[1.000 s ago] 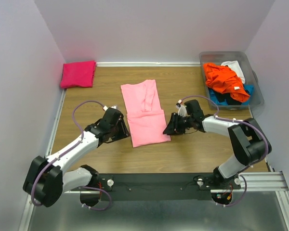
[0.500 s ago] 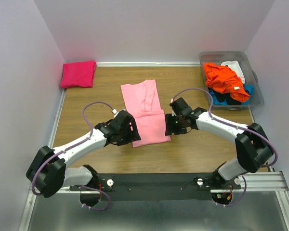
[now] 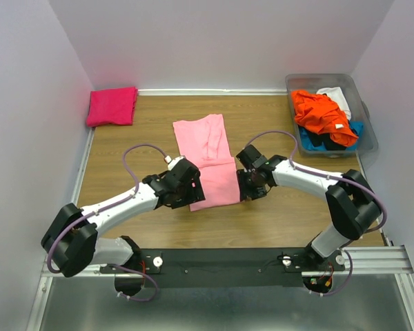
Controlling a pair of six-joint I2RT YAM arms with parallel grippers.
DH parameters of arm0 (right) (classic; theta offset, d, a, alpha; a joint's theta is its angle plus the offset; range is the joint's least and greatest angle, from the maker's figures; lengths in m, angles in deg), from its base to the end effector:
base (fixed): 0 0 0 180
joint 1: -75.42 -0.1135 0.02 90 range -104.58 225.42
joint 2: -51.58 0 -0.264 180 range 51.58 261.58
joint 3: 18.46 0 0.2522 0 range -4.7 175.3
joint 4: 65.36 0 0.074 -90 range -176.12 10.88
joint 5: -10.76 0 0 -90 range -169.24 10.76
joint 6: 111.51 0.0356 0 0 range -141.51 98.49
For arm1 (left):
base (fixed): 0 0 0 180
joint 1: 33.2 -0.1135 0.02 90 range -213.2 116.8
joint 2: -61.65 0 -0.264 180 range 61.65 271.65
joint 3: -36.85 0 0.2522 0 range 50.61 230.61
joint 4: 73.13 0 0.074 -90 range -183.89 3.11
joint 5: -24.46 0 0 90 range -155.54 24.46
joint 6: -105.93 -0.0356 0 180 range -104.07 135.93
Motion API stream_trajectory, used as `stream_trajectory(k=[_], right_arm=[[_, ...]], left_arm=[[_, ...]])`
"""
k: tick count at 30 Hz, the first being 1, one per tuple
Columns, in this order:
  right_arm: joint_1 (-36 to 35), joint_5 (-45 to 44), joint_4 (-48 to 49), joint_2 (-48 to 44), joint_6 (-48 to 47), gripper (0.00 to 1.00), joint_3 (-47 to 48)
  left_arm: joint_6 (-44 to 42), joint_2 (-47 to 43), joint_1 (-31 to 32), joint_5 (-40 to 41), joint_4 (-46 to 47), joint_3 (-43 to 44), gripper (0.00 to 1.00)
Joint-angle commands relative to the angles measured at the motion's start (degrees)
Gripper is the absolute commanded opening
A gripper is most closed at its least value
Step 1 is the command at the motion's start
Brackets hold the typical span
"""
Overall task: Fold and stack the t-shirts
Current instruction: Fold the tshirt
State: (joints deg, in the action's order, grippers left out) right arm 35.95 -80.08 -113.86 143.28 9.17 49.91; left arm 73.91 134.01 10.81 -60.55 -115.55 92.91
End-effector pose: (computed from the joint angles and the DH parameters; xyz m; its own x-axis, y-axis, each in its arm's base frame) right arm 0.2270 0.1862 0.1734 -0.9533 -0.1241 -0.2753 -0.1694 0.9745 0.1471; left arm 0.1740 -0.1638 0.2007 -0.8852 -0.3193 -0.3383 -0.1714 0.9000 -0.4008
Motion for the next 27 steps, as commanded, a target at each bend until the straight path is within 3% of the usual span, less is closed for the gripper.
stream_trajectory(k=[1, 20, 26, 27], right_arm=[[-1.1, -1.9, -0.5, 1.8, 1.2, 0.55, 2.6], [-5.2, -7.2, 0.3, 9.6, 2.8, 0.49, 2.2], [-6.2, -7.8, 0.3, 11.0, 2.8, 0.28, 0.9], [-6.2, -7.3, 0.3, 11.0, 2.7, 0.20, 0.9]], left_arm=[[0.9, 0.9, 0.6, 3.4, -1.0, 0.9, 0.81], [0.5, 2.9, 1.3, 5.2, -2.5, 2.0, 0.81], [0.6, 3.1, 1.3, 5.5, -3.1, 2.1, 0.81], [0.5, 3.1, 1.3, 5.4, -3.1, 2.2, 0.81]])
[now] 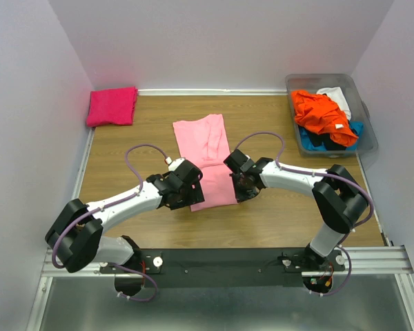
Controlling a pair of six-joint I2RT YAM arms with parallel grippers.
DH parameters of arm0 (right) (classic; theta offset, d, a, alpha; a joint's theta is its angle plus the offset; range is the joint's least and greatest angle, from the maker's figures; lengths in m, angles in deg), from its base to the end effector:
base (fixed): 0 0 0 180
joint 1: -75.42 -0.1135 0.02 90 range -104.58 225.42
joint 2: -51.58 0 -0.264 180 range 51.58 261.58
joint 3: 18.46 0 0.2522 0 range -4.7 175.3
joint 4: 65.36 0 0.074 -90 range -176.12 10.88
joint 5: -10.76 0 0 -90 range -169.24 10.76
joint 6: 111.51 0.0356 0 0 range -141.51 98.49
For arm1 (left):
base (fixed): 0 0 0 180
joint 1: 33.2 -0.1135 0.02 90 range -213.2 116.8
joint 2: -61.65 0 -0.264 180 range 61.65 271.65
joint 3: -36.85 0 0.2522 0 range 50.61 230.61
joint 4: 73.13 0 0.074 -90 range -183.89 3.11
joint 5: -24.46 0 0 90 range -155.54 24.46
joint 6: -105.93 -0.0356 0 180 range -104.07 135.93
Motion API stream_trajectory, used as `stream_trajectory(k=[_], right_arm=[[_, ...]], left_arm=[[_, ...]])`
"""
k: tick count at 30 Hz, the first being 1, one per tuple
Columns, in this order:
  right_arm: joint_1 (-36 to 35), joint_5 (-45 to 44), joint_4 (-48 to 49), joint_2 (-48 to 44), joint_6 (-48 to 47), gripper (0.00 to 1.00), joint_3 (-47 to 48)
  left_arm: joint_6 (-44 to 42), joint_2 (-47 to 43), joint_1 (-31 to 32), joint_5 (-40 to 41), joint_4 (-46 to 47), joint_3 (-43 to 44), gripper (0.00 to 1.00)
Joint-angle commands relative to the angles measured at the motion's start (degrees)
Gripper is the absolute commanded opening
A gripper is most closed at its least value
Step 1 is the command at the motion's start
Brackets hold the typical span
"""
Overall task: Fold and stack the t-shirts
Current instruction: Fold the tshirt
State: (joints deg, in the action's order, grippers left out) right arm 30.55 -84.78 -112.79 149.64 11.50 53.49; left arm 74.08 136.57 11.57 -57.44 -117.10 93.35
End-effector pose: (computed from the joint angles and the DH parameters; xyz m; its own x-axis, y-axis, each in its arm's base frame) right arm 0.2253 0.2194 0.1590 -0.9419 -0.1726 -0.2880 -0.2023 0.9763 0.0767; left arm 0.1748 -0.1663 0.1919 -0.8848 -0.3068 -0.3506 -0.1909 0.9253 -0.3278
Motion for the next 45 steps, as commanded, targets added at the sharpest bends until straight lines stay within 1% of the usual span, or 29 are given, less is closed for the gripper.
stream_trajectory(k=[1, 2, 3, 10, 13, 14, 22, 23, 25, 30, 35, 40, 45], right_arm=[[-0.8, -2.4, -0.8, 4.7, 0.5, 0.15, -2.6], [-0.8, -2.2, -0.7, 4.6, 0.5, 0.10, -2.4], [-0.9, -2.1, -0.7, 4.3, 0.3, 0.01, -2.3], [-0.8, -1.4, -0.5, 3.4, -0.5, 0.01, -1.7], [-0.9, -0.9, -0.3, 3.0, -0.8, 0.01, -1.9], [-0.9, -0.9, -0.2, 2.8, -0.9, 0.01, -1.9], [-0.8, -0.1, 0.7, 1.6, -1.8, 0.01, -3.4], [-0.9, -0.1, 0.8, 1.3, -1.9, 0.01, -3.8], [-0.9, -0.2, 0.9, 1.2, -2.3, 0.01, -4.1], [-0.9, 0.1, 1.4, 0.8, -3.0, 0.01, -5.0], [-0.8, 0.3, 1.7, 0.8, -4.0, 0.01, -5.1], [-0.8, 0.4, 2.3, 1.3, -4.2, 0.01, -5.7], [-0.8, 0.5, 2.6, 1.2, -4.4, 0.01, -6.3]], left_arm=[[0.3, 0.7, 0.5, 2.3, -1.5, 1.7, 0.81], [0.3, 0.8, 0.5, 2.2, -1.5, 1.8, 0.81], [0.3, 0.8, 0.5, 2.1, -1.4, 1.8, 0.81], [0.5, 2.6, 0.8, 1.5, -1.0, 1.3, 0.81], [0.6, 3.6, 1.0, 1.7, -1.2, 1.5, 0.77], [0.7, 4.3, 1.3, 1.7, -1.3, 1.7, 0.74], [0.9, 8.5, 3.0, 3.7, -3.4, 4.4, 0.62], [1.0, 9.3, 3.1, 3.9, -3.5, 5.0, 0.60], [1.2, 9.9, 3.4, 4.2, -3.9, 5.6, 0.58], [2.1, 12.0, 4.1, 5.2, -6.1, 7.5, 0.57], [4.0, 11.7, 4.6, 5.8, -8.7, 7.9, 0.57], [3.9, 11.9, 4.6, 6.2, -9.1, 7.7, 0.57], [2.4, 14.6, 4.7, 6.1, -8.0, 9.0, 0.57]])
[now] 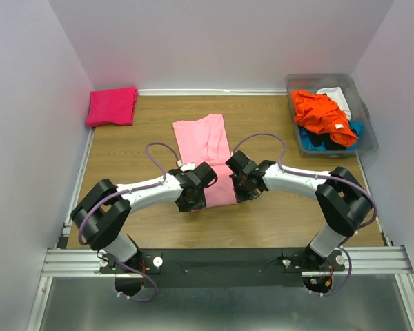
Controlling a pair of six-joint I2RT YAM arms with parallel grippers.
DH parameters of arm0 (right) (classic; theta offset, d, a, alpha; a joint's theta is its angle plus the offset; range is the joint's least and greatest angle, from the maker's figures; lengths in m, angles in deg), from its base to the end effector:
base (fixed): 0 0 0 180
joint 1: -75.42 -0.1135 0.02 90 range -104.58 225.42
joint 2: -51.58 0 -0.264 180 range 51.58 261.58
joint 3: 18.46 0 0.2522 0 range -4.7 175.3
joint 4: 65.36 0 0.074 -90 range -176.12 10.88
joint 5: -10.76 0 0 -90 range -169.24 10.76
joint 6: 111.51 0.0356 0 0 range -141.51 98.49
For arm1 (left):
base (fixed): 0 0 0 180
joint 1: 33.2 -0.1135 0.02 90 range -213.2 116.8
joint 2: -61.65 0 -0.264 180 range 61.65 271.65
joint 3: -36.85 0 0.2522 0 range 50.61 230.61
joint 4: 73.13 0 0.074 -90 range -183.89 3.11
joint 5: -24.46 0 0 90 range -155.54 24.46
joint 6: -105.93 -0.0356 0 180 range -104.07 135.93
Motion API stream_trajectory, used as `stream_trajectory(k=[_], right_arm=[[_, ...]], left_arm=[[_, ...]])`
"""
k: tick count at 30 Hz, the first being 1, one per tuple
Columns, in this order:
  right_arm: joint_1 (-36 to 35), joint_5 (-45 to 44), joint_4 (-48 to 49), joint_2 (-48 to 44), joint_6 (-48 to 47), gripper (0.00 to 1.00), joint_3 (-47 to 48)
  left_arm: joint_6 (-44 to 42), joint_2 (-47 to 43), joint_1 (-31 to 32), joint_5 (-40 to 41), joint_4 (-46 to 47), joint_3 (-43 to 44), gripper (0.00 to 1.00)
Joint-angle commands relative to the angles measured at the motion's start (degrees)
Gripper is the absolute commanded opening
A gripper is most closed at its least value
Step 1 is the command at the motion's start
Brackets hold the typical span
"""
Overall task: Fold and stack the t-shirts
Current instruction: Fold the tshirt
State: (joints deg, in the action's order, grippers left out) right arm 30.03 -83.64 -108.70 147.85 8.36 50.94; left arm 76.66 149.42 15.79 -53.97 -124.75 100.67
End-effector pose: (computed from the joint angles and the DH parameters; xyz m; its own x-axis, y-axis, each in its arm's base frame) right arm 0.2203 0.2194 0.1589 -0.9174 -0.2229 -0.3295 -0.2706 0.9568 0.1060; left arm 0.1808 -0.1971 0.1695 -0.9270 -0.2364 -0.2913 -0.2089 0.9702 -0.1224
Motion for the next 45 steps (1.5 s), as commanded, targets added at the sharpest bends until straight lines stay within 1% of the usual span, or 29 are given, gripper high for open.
stream_trajectory(k=[1, 6, 10, 11, 14, 16, 20, 25, 26, 28, 29, 30, 31, 33, 34, 35, 37, 38, 39, 40, 41, 42, 43, 44, 45], right_arm=[[-0.3, -0.6, -1.5, 2.9, -1.2, 0.01, -3.9], [-0.4, -1.0, -1.5, 2.7, -1.2, 0.01, -4.7], [-0.3, -1.0, -1.5, 2.2, -1.3, 0.01, -5.1], [-0.3, -1.2, -1.5, 2.0, -1.2, 0.01, -5.1], [-0.4, -1.2, -1.5, 2.0, -1.2, 0.01, -4.7], [-0.3, -1.1, -1.5, 2.2, -1.3, 0.01, -4.7], [-0.3, -0.8, -1.6, 2.3, -1.8, 0.01, -4.6], [-0.4, 2.0, -3.1, -1.3, -3.0, 0.01, -7.2], [-0.4, 3.2, -4.8, -1.9, -3.4, 0.01, -7.8], [-0.4, 6.7, -7.1, -4.0, -3.8, 0.01, -9.7], [-0.3, 8.1, -9.8, -5.0, -3.9, 0.01, -10.3], [-0.4, 9.5, -11.4, -6.4, -3.9, 0.01, -10.8], [-0.4, 11.9, -13.0, -9.3, -3.9, 0.01, -11.7], [-0.4, 13.7, -18.6, -12.6, -4.4, 0.01, -11.4], [-0.4, 13.6, -20.8, -13.8, -4.6, 0.01, -10.9], [-0.3, 12.9, -25.0, -15.6, -4.8, 0.01, -9.0], [-0.2, 8.9, -29.2, -15.9, -5.1, 0.01, -6.0], [-0.3, 7.1, -32.3, -15.8, -5.4, 0.01, -1.8], [-0.1, 4.8, -33.4, -14.8, -5.7, 0.01, 0.2], [0.3, 2.2, -34.7, -13.0, -6.3, 0.01, 5.1], [0.7, 1.3, -35.0, -12.9, -6.7, 0.01, 5.2], [1.3, 0.9, -34.9, -10.8, -7.1, 0.01, 9.4], [2.1, 0.1, -34.9, -9.7, -7.5, 0.01, 11.4], [2.6, -0.3, -34.9, -8.5, -8.3, 0.01, 13.3], [2.8, -0.8, -34.9, -7.4, -8.8, 0.01, 17.5]], left_arm=[[-0.3, 2.1, 0.5, 2.7, -0.2, 1.7, 0.57], [-1.2, 4.6, 0.5, 1.6, 0.6, 1.1, 0.57], [-1.5, 4.9, 0.6, 0.6, 0.4, -0.2, 0.51], [-1.5, 5.0, 0.6, 0.6, 0.3, -0.6, 0.46], [-1.6, 5.2, 0.6, 0.1, 0.3, -0.9, 0.38], [-2.0, 5.5, 0.6, -0.2, 0.8, -1.3, 0.28], [-3.6, 5.3, 0.7, -1.3, 2.4, -2.4, 0.01], [-6.7, 1.0, 0.9, -5.7, 1.8, -6.8, 0.00], [-9.4, -0.7, 1.4, -8.9, 1.7, -7.6, 0.00], [-10.3, -2.5, 2.5, -10.4, -0.6, -7.7, 0.00], [-10.4, -3.4, 3.3, -11.3, -3.2, -7.6, 0.00], [-10.5, -5.5, 4.9, -11.2, -4.4, -7.4, 0.00], [-10.8, -6.6, 5.6, -13.7, -5.4, -7.3, 0.00], [-11.2, -10.1, 7.9, -17.8, -7.8, -6.7, 0.00], [-12.0, -11.2, 8.6, -19.5, -8.4, -6.5, 0.00], [-12.3, -13.4, 8.8, -22.3, -9.8, -5.6, 0.00], [-13.1, -15.5, 9.1, -23.3, -11.4, -4.0, 0.00], [-14.1, -17.6, 9.0, -23.7, -12.2, -3.2, 0.00], [-15.2, -18.3, 8.3, -23.5, -12.4, -1.7, 0.00], [-17.7, -19.2, 5.0, -23.4, -12.1, -0.7, 0.00], [-17.8, -19.2, 2.2, -23.3, -12.1, -0.7, 0.00], [-20.3, -19.4, -0.2, -23.1, -12.0, 0.3, 0.00], [-21.9, -19.1, -2.3, -22.8, -11.8, 1.0, 0.00], [-24.0, -18.8, -6.2, -22.0, -11.4, 2.7, 0.00], [-24.9, -18.3, -7.5, -21.4, -11.3, 3.7, 0.00]])
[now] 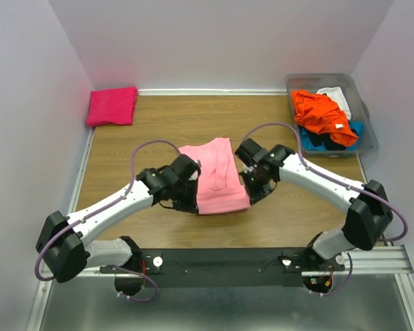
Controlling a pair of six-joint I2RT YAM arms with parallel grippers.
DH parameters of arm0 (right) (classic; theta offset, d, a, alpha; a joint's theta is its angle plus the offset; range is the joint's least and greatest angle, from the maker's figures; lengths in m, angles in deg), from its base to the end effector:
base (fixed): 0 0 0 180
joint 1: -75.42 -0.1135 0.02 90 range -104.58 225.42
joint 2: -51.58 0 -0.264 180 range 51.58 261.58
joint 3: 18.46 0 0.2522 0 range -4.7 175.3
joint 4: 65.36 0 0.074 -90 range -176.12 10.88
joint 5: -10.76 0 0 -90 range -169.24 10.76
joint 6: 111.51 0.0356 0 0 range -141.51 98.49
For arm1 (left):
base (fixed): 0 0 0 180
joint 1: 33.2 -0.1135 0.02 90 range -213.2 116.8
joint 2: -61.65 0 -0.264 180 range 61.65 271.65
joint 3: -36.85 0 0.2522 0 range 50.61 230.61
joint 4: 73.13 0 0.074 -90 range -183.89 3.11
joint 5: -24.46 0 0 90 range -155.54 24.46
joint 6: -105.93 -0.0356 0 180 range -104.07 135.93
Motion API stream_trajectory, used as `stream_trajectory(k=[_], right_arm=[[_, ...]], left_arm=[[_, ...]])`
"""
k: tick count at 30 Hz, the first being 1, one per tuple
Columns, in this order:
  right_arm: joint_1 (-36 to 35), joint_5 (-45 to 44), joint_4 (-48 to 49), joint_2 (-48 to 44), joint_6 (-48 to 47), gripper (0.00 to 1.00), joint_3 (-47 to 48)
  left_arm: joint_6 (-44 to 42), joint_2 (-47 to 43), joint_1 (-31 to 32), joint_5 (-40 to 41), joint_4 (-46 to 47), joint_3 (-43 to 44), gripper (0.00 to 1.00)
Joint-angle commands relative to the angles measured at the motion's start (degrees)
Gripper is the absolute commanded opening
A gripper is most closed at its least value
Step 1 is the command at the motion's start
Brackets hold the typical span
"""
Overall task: Fold and stack the t-shirts
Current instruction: Fold the tshirt
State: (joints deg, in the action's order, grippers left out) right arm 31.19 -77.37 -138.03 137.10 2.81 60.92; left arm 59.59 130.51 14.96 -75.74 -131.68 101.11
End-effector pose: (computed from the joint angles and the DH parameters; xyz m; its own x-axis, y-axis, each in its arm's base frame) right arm 0.1937 0.1901 0.2422 -0.9295 -0.3304 -0.1637 -0.3500 0.9304 0.1091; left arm 0.1457 -0.1721 0.2422 -0.9736 0.0688 -0.2177 0.1582 0.8907 -0.4261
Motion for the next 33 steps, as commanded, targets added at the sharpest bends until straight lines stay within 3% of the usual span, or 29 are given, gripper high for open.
stream_trajectory(k=[1, 9, 18, 24, 33], right_arm=[[2.6, -7.9, -5.5, 5.6, -4.0, 0.01, 9.5], [5.4, -9.0, -5.2, 16.0, -6.6, 0.01, 29.8], [8.0, -11.0, -5.1, 28.7, -9.0, 0.01, 48.1], [9.8, -12.2, 0.2, 33.9, -9.7, 0.01, 50.7], [11.1, -14.3, 9.2, 38.3, -7.8, 0.01, 45.3]], left_arm=[[-8.8, 1.0, -8.3, 1.0, -3.6, 4.2, 0.00], [-15.9, 7.2, -20.0, 1.1, 0.5, 13.0, 0.00], [-19.6, 13.1, -26.5, 3.3, 5.8, 18.5, 0.00], [-20.1, 18.0, -31.8, 2.4, 15.3, 16.0, 0.00], [-21.5, 29.2, -33.0, 3.3, 24.6, 16.9, 0.00]])
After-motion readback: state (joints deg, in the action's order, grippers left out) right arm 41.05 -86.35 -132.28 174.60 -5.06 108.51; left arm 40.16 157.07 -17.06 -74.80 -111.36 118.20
